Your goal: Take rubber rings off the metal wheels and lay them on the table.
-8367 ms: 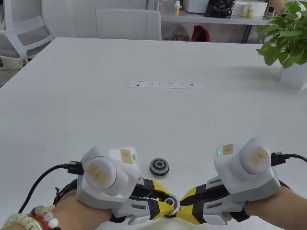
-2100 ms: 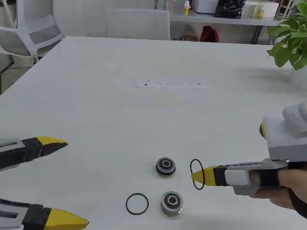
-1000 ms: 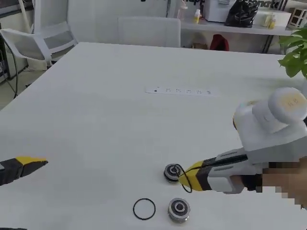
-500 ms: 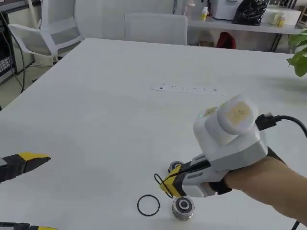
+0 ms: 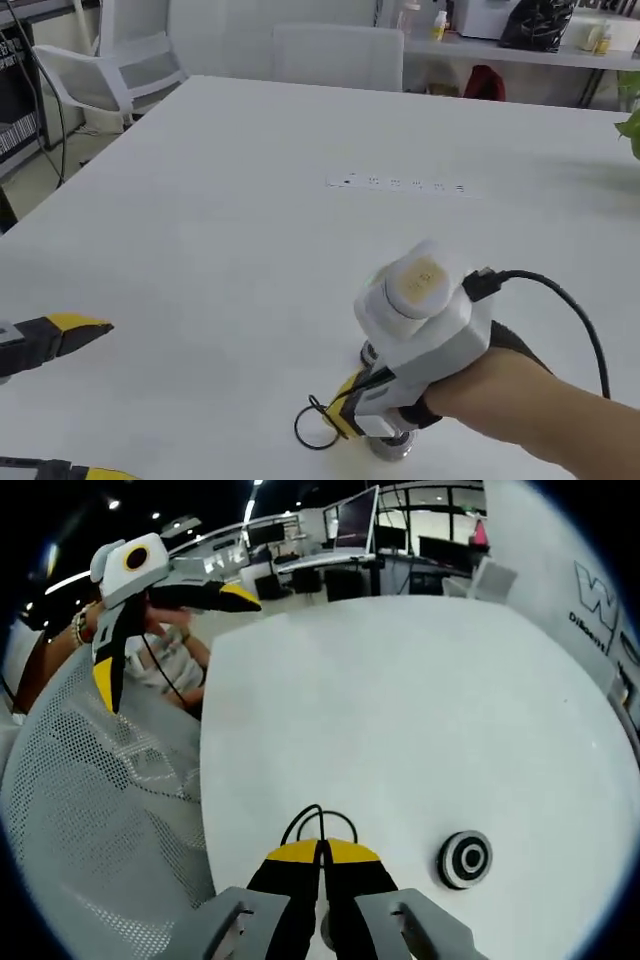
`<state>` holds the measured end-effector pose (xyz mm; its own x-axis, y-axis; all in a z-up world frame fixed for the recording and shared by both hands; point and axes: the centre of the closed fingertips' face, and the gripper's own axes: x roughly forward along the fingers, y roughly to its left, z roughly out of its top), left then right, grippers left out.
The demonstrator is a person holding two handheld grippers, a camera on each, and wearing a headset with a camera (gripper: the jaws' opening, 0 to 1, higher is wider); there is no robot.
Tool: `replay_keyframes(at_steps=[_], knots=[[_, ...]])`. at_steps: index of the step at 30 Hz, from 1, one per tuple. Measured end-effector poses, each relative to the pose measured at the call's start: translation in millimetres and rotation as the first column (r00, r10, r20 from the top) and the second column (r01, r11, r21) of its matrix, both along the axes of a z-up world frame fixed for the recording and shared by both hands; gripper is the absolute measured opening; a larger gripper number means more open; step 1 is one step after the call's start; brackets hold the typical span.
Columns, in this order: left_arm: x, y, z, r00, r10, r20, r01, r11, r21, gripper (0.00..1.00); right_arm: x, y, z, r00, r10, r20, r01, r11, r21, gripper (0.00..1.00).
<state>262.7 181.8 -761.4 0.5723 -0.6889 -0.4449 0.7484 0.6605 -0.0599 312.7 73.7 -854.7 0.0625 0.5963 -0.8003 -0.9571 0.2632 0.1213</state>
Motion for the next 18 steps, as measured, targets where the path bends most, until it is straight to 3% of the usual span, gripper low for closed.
replay_keyframes(at_steps=[18], knots=[[-0.7,3.8,-5.9,1.000,-0.002,-0.011,0.002,1.000,0.007,0.97,-1.8,1.6,-15.1,0.998,-0.043,-0.041,0.043,0.999,-0.007,0.00]])
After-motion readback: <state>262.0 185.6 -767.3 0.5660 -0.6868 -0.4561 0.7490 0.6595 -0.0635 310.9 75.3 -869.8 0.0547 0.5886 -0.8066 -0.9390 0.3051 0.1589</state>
